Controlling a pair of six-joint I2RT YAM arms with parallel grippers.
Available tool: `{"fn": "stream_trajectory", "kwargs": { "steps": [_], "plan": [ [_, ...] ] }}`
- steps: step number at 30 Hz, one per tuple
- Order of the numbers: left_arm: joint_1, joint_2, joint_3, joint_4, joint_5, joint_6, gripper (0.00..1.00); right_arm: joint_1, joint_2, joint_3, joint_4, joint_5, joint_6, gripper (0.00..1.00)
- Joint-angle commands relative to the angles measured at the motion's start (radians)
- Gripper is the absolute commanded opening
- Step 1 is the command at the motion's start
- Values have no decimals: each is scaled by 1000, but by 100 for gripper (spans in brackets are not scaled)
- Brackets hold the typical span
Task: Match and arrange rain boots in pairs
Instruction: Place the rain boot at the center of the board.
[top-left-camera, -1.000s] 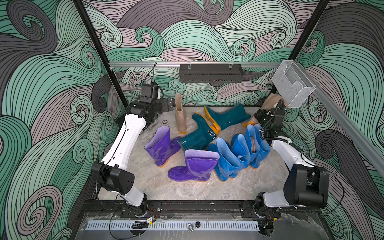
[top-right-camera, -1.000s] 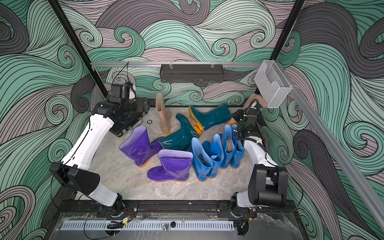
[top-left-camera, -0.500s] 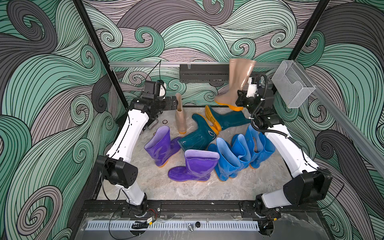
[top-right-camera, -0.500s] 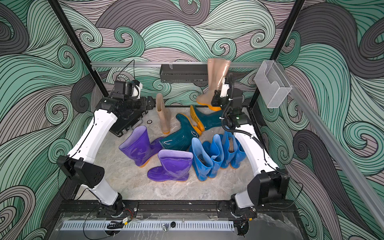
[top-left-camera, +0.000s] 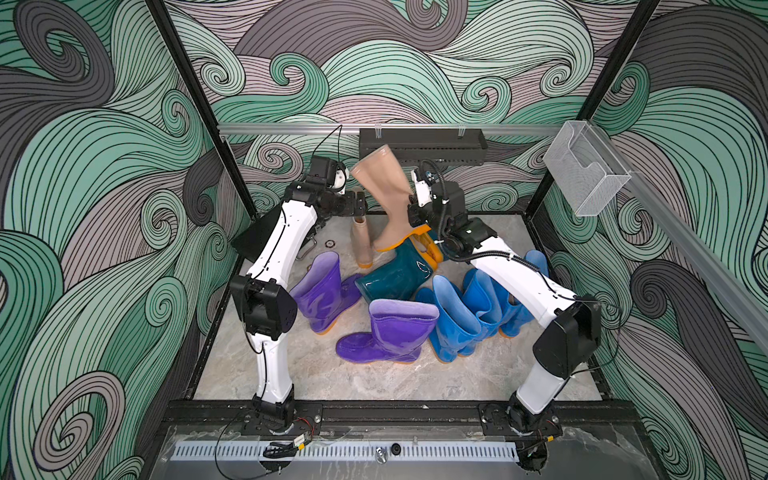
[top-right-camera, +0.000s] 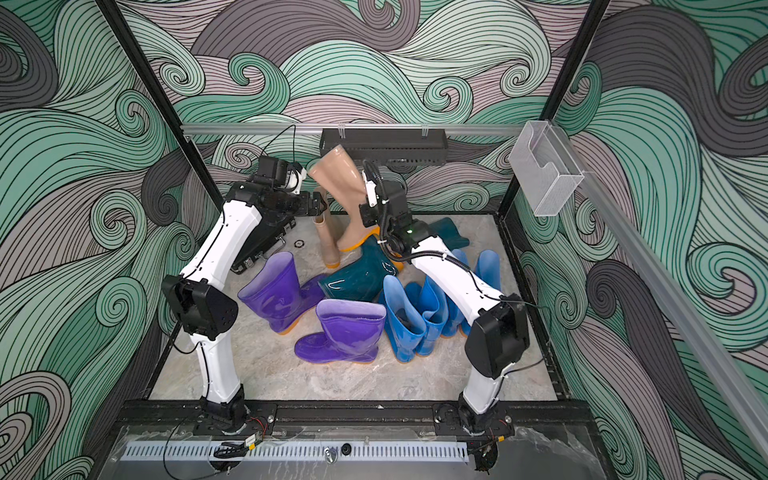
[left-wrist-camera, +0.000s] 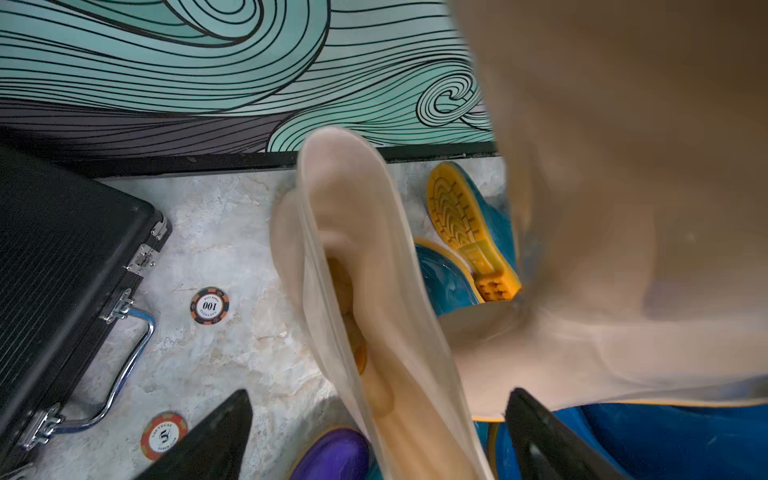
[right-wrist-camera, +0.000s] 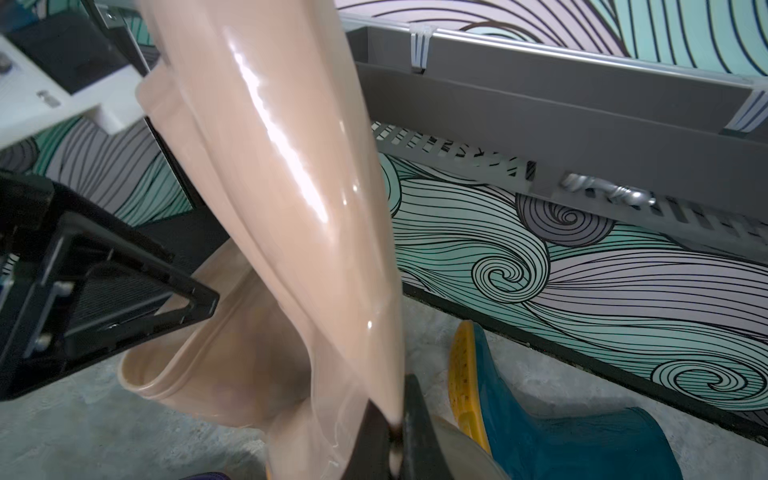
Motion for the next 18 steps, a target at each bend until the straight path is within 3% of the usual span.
{"fn": "stream_trajectory", "kwargs": {
  "steps": [1, 8, 10, 12, 16, 18],
  "plan": [
    [-1, 32, 49, -65, -47, -6, 91, 15, -2, 103, 116, 117, -1, 0],
    [10, 75, 60, -53, -18, -20, 82, 25, 109, 271, 31, 216, 80, 0],
    [10, 88, 65, -45, -9, -22, 74, 27, 141, 290, 69, 182, 81, 0],
    [15, 112, 83, -51, -19, -30, 56, 35, 167, 294, 130, 153, 72, 0],
    [46, 115, 110, -61, -79, -93, 2, 57, 249, 361, 178, 193, 59, 0],
    [60, 89, 95, -40, -104, -102, 0, 68, 294, 412, 179, 231, 56, 0]
  ]
}}
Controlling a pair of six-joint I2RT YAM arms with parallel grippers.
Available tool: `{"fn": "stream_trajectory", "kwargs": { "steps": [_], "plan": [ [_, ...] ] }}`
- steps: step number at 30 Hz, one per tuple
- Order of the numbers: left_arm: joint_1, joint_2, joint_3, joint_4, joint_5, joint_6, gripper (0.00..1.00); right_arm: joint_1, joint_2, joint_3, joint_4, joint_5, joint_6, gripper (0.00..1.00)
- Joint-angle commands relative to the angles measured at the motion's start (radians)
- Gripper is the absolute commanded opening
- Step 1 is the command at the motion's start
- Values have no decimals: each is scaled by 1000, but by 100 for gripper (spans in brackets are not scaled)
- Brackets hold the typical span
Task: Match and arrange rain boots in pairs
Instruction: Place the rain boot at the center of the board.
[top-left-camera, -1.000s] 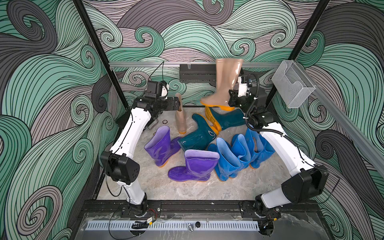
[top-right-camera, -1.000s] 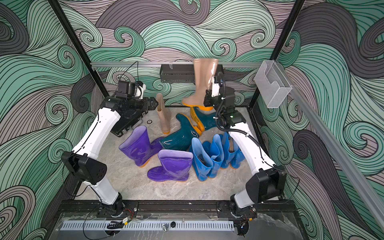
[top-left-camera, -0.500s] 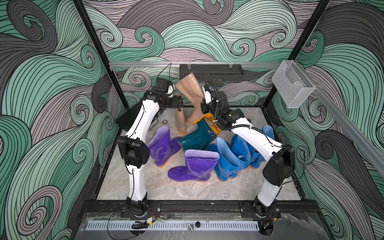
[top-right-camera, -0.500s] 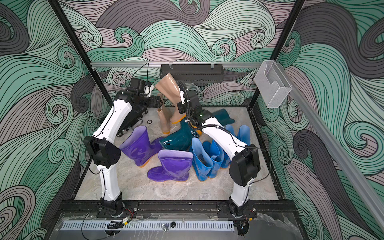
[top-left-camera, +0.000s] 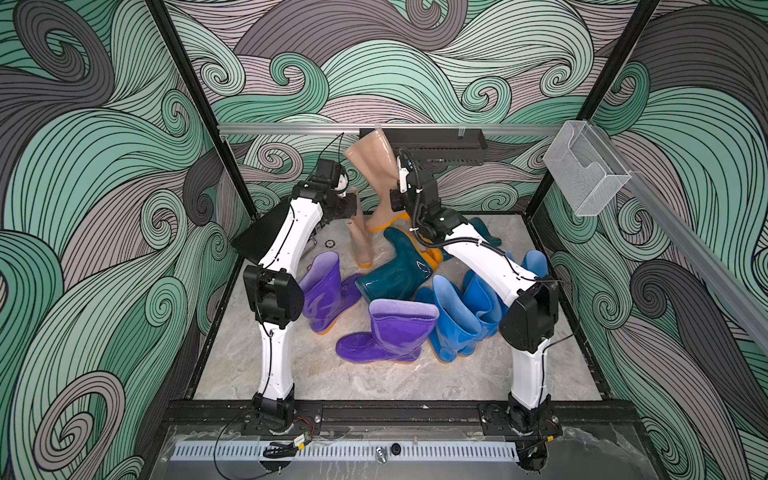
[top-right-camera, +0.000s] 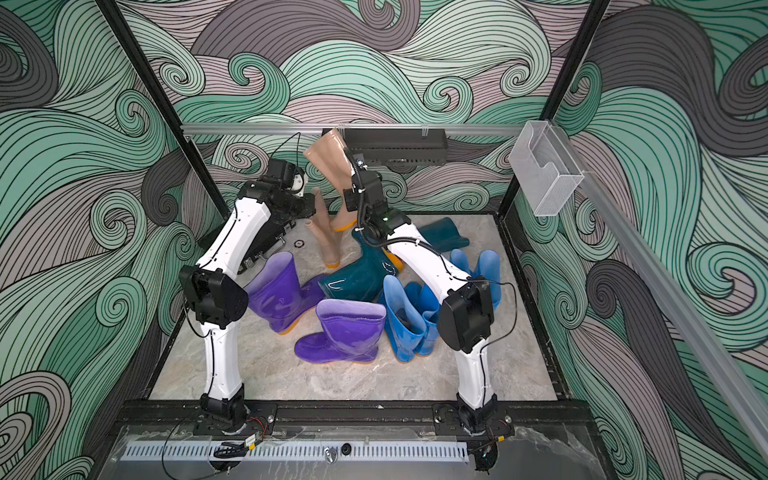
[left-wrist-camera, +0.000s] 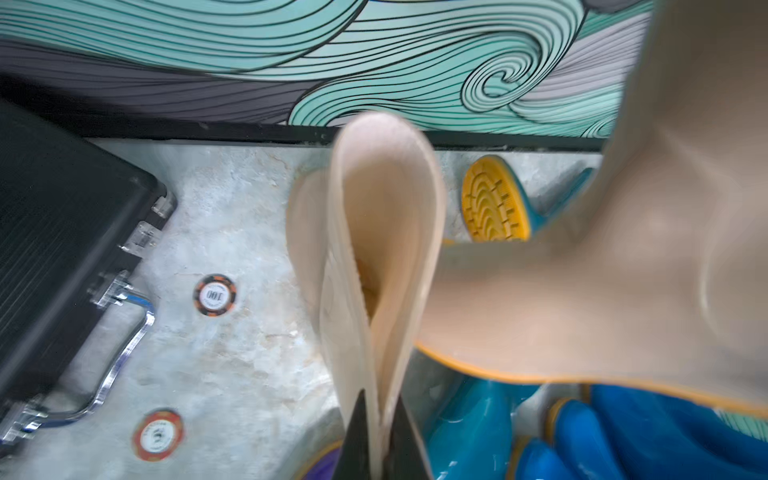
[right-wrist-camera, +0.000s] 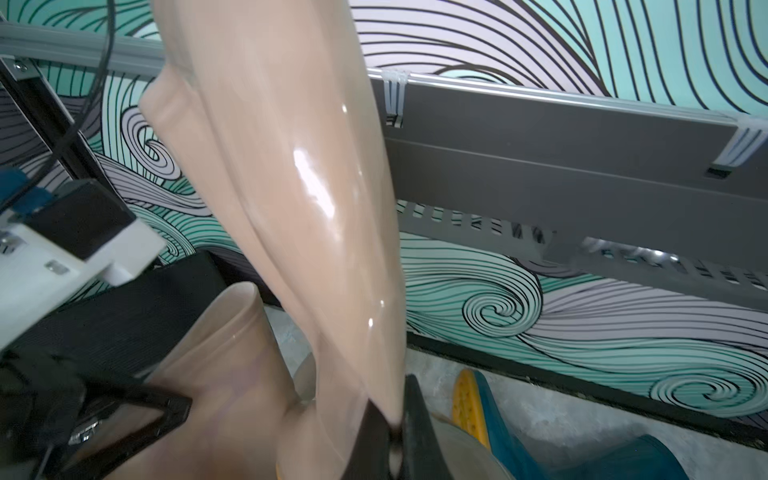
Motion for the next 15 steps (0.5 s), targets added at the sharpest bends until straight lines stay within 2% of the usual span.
{"fn": "stream_trajectory", "kwargs": {
  "steps": [1, 13, 15],
  "plan": [
    [39, -34, 15, 4, -65, -42, 0, 26, 49, 112, 160, 91, -5, 0],
    [75, -107, -66, 20, -93, -56, 0, 78, 341, 468, 149, 282, -44, 0],
    [77, -105, -77, 24, -90, -51, 0, 83, 369, 489, 165, 286, -54, 0]
  ]
}}
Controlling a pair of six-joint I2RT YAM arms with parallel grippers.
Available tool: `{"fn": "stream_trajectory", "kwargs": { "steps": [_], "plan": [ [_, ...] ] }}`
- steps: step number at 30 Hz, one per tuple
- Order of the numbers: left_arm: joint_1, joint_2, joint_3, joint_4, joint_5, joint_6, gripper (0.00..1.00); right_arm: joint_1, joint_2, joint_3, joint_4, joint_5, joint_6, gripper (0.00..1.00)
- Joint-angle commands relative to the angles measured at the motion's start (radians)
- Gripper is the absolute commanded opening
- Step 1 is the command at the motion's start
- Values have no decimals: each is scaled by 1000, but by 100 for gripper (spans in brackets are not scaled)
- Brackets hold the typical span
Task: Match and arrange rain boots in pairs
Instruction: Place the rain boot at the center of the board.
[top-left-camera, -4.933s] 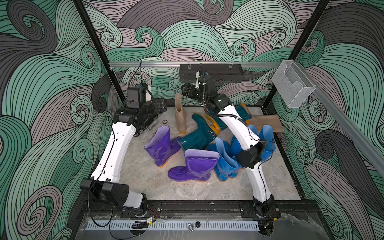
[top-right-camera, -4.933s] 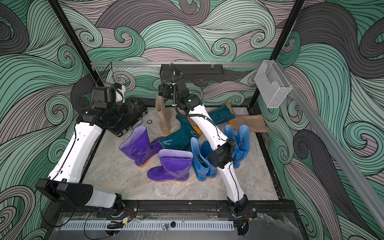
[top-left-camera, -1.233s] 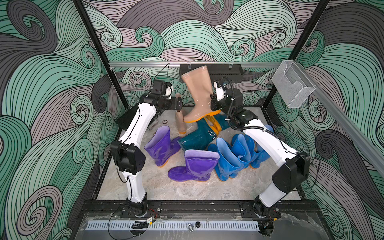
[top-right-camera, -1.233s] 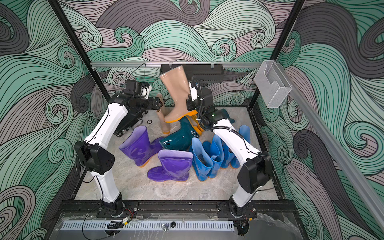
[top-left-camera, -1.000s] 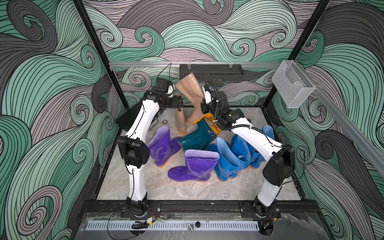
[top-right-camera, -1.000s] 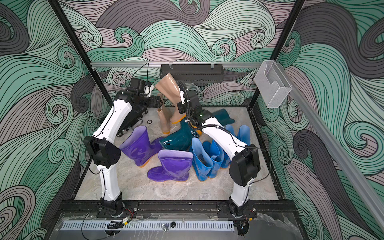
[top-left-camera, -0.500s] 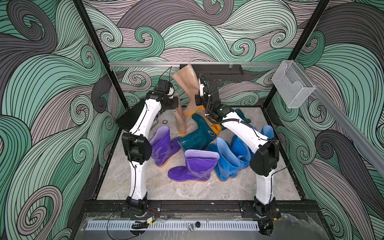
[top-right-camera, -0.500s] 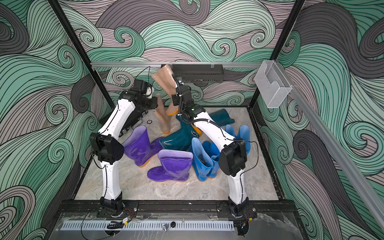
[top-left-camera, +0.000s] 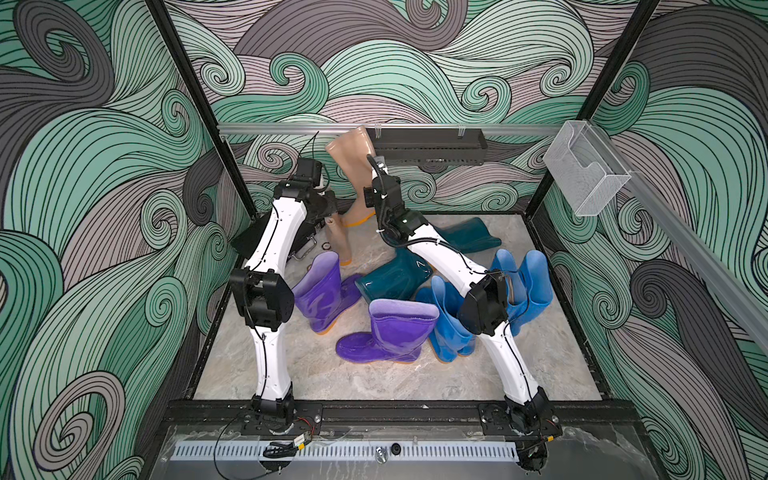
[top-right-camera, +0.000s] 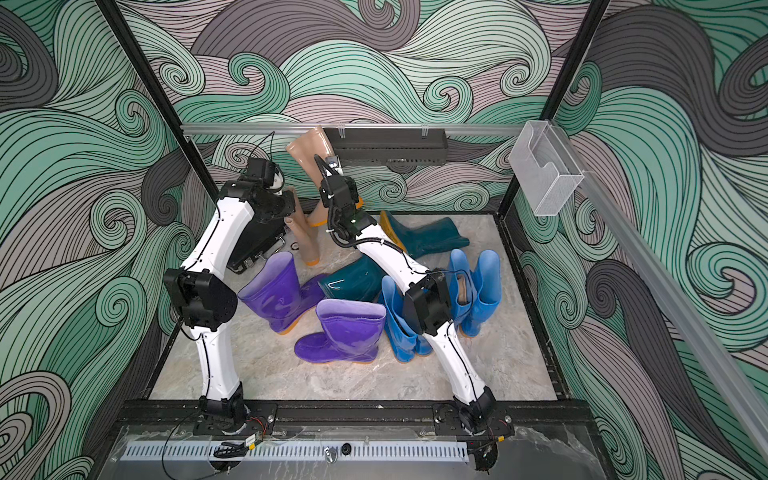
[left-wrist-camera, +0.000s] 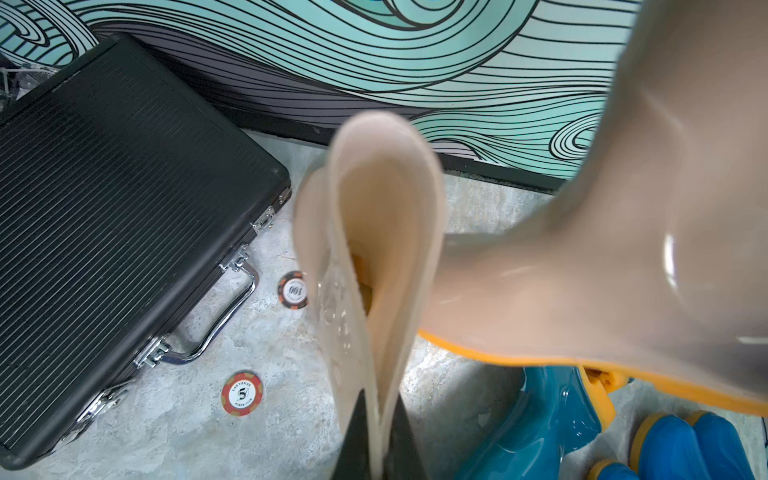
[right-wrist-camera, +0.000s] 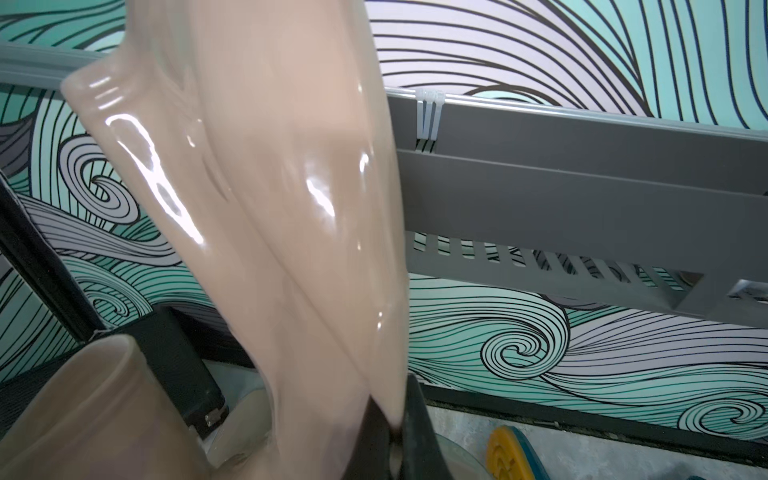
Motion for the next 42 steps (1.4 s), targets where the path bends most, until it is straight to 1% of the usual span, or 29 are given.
{"fn": "stream_trajectory", "kwargs": {
  "steps": [1, 4, 6, 7, 10, 14, 16, 18, 19, 20, 21, 23, 25, 27, 29, 30, 32, 33, 35, 36, 38, 40, 42],
  "plan": [
    [4, -41, -9, 24, -3, -3, 0, 7, 20, 68, 136, 73, -21, 0],
    [9, -34, -9, 28, 9, -9, 0, 19, 49, 69, 199, 137, -70, 0],
    [14, -31, -8, 27, 12, -9, 0, 16, 55, 69, 210, 187, -75, 0],
    [17, -31, -10, 24, 15, -9, 0, 16, 54, 67, 214, 190, -77, 0],
    [24, -30, -13, 35, 42, -8, 0, 10, 53, 48, 223, 128, -43, 0],
    [24, -24, -9, 51, 84, -18, 0, 13, 100, 61, 189, 105, 30, 0],
    [22, -17, -6, 60, 106, -25, 0, 20, 102, -3, 250, 90, 50, 0],
    [22, -9, -1, 65, 129, -31, 0, 38, 97, -109, 385, 72, 19, 0],
    [22, -6, 1, 65, 137, -33, 0, 47, 92, -146, 415, 62, 17, 12],
    [22, -5, 3, 64, 145, -35, 0, 50, 84, -181, 440, 42, 19, 28],
    [22, -6, 3, 64, 148, -35, 0, 55, 63, -231, 465, 17, 22, 40],
    [22, -10, 4, 59, 150, -32, 0, 59, 2, -345, 512, -41, 33, 56],
    [22, -14, -1, 56, 150, -27, 0, 54, -60, -433, 508, -88, 71, 69],
    [22, -22, -5, 56, 154, -23, 0, 39, -94, -447, 408, -175, 110, 71],
    [22, -27, -12, 57, 159, -23, 0, 15, -114, -448, 317, -262, 170, 76],
    [22, -32, -17, 58, 160, -23, 0, -1, -119, -447, 287, -317, 201, 77],
    [22, -38, -28, 65, 162, -24, 0, -26, -134, -448, 259, -420, 237, 78],
    [22, -44, -36, 68, 165, -25, 0, -35, -146, -451, 255, -466, 250, 79],
    [22, -51, -49, 75, 170, -26, 0, -44, -173, -441, 224, -524, 256, 81],
    [22, -53, -56, 79, 172, -30, 0, -43, -190, -431, 205, -540, 231, 83],
    [22, -55, -64, 89, 178, -32, 0, -35, -203, -380, 125, -520, 173, 85],
    [22, -54, -64, 93, 183, -37, 0, -27, -182, -280, -13, -466, 90, 90],
    [22, -55, -64, 97, 190, -39, 0, -28, -156, -206, -107, -392, 31, 94]
  ]
}}
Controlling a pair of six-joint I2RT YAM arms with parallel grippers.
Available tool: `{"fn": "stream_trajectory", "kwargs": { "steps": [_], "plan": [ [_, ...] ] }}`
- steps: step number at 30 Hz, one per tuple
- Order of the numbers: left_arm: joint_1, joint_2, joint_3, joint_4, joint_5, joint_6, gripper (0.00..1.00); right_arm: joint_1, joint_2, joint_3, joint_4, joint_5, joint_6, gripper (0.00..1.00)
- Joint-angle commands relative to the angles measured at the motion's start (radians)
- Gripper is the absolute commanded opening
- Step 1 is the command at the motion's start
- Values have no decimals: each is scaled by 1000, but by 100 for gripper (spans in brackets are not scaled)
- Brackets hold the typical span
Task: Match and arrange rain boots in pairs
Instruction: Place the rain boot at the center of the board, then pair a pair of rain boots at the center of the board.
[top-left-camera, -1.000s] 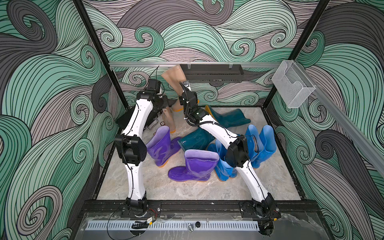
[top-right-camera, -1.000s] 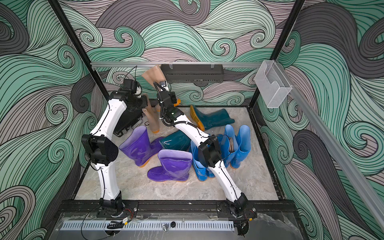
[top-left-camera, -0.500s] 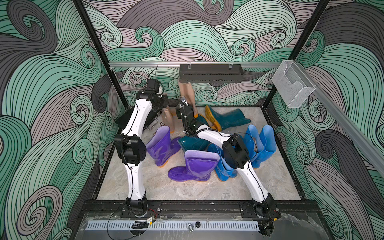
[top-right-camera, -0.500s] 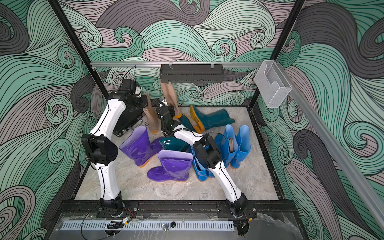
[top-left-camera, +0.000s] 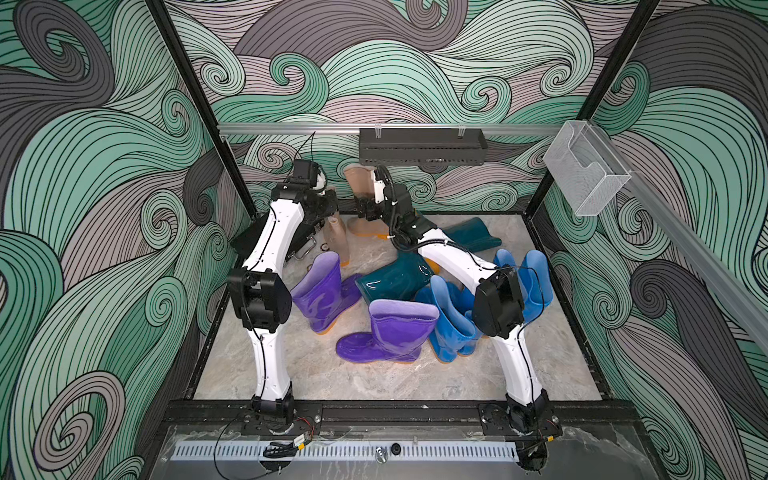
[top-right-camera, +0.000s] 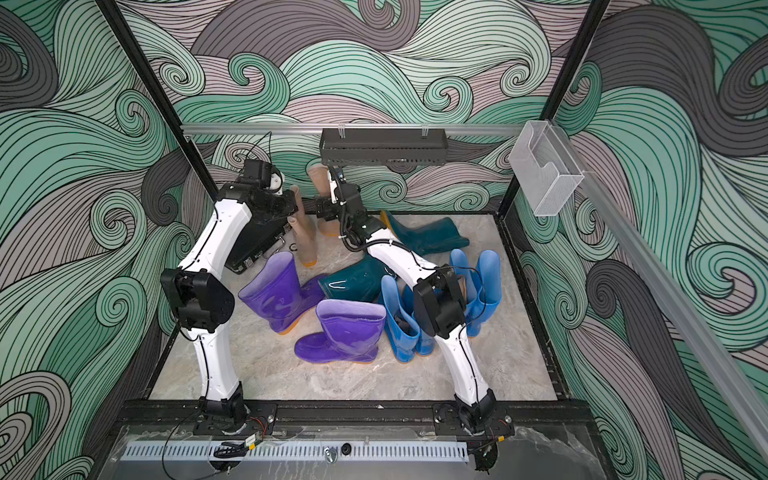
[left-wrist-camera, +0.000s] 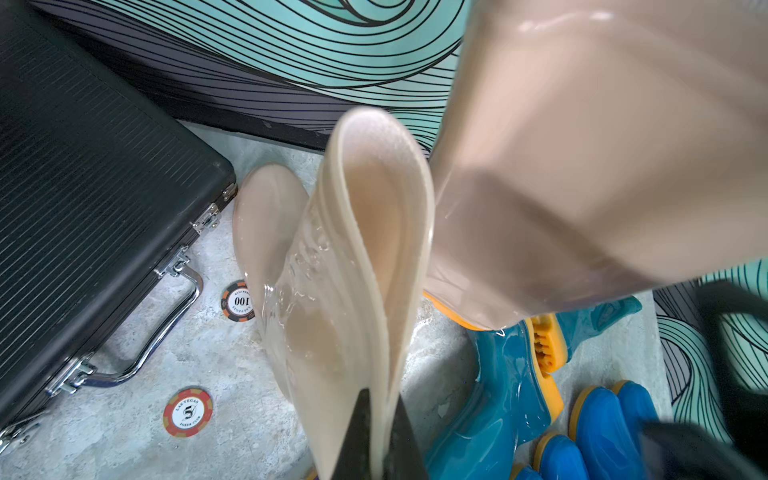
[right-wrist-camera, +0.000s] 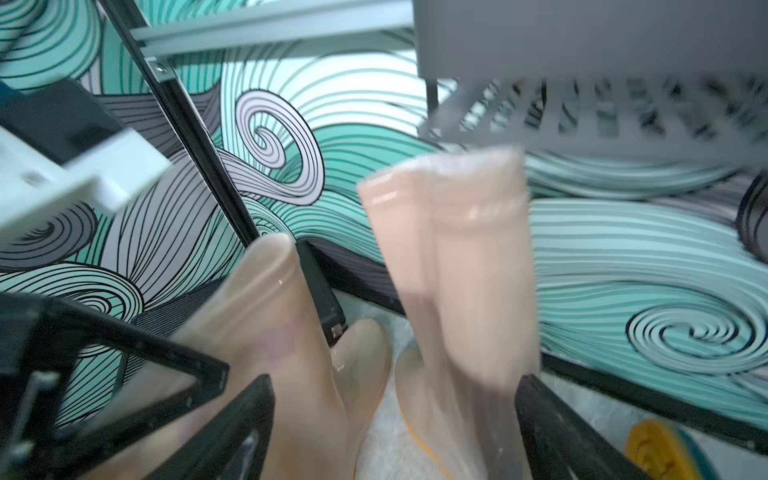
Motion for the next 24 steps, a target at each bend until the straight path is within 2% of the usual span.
{"fn": "stream_trajectory", "kwargs": {
  "steps": [1, 4, 7, 12, 14, 18, 20, 22, 24],
  "plan": [
    [1, -37, -2, 14, 40, -12, 0, 12, 4, 100, -181, 53, -122, 97],
    [1, -42, -4, 15, 46, -12, 0, -19, 24, 132, -207, 24, -126, 99],
    [2, -44, -7, 15, 44, -7, 0, -44, 95, 253, -301, -37, -128, 99],
    [1, -37, -6, 13, 48, -9, 0, -53, 211, 433, -431, -292, -223, 99],
    [1, -37, -6, 13, 47, -10, 0, -53, 190, 401, -410, -286, -218, 99],
    [2, -32, -4, 15, 53, -14, 0, -62, 104, 229, -249, -331, -222, 99],
    [2, -30, -5, 17, 59, -17, 0, -66, 133, 275, -288, -340, -226, 99],
    [1, -27, -1, 15, 59, -18, 0, -67, 203, 391, -385, -322, -227, 99],
    [1, -29, 2, 19, 60, -15, 0, -65, 271, 482, -422, -307, -214, 95]
  ]
}}
